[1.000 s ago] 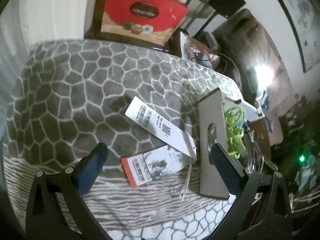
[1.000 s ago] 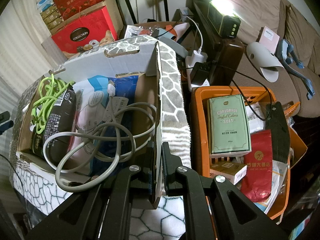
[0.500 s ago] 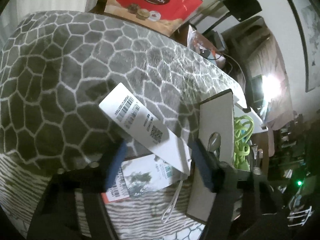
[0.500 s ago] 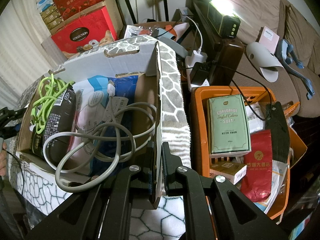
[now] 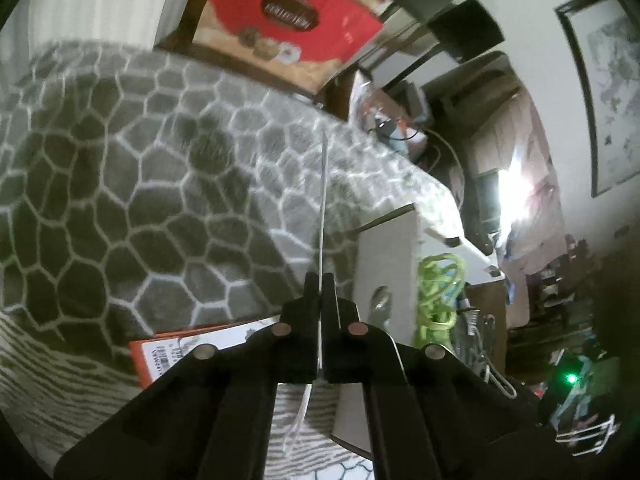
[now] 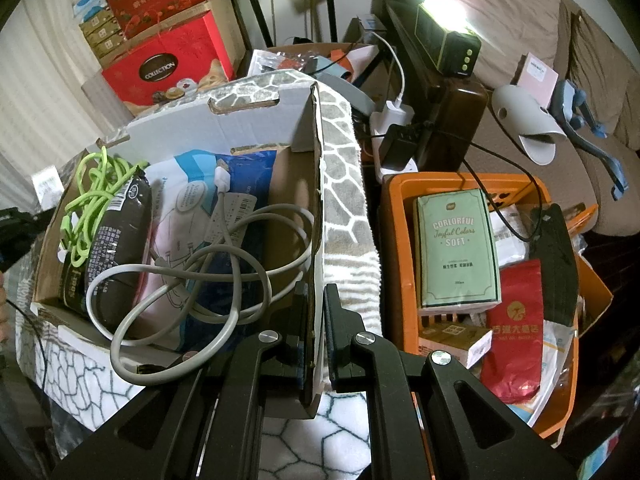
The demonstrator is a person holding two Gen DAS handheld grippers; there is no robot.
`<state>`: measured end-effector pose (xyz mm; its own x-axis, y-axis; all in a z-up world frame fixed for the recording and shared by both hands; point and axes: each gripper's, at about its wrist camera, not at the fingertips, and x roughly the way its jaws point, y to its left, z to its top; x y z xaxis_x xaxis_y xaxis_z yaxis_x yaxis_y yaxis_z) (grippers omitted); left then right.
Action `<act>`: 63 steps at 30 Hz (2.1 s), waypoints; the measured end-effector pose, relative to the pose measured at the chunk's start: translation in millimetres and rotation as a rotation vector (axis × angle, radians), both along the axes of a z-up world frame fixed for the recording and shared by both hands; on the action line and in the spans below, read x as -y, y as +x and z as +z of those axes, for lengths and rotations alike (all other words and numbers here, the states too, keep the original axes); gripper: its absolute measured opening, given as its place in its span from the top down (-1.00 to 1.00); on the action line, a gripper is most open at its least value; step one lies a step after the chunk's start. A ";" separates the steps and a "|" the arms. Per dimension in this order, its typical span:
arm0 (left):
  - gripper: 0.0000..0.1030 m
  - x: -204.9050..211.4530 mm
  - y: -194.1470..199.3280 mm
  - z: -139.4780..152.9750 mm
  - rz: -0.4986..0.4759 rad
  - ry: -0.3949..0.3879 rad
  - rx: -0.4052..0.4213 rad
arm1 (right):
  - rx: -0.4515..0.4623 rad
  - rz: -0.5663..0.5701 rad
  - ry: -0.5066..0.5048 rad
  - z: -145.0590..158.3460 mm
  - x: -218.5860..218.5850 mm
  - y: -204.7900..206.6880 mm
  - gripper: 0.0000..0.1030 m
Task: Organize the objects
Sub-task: 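Grasp the white tag card with orange label using the left tool, then carry the tag card into the tray and release it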
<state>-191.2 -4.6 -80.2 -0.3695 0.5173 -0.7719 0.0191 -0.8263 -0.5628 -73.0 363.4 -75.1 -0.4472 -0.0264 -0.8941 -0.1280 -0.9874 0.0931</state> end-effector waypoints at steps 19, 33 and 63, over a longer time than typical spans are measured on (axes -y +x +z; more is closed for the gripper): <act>0.99 -30.5 26.4 98.3 -0.106 0.088 -0.197 | 0.000 0.001 0.000 -0.1 0.0 0.0 0.86; 0.99 -114.3 37.4 104.8 -0.220 0.123 -0.221 | 0.000 -0.001 -0.001 0.0 0.1 0.0 0.86; 0.97 -192.9 30.2 17.8 -0.226 0.151 -0.001 | 0.000 0.000 -0.005 -1.1 1.4 0.7 0.86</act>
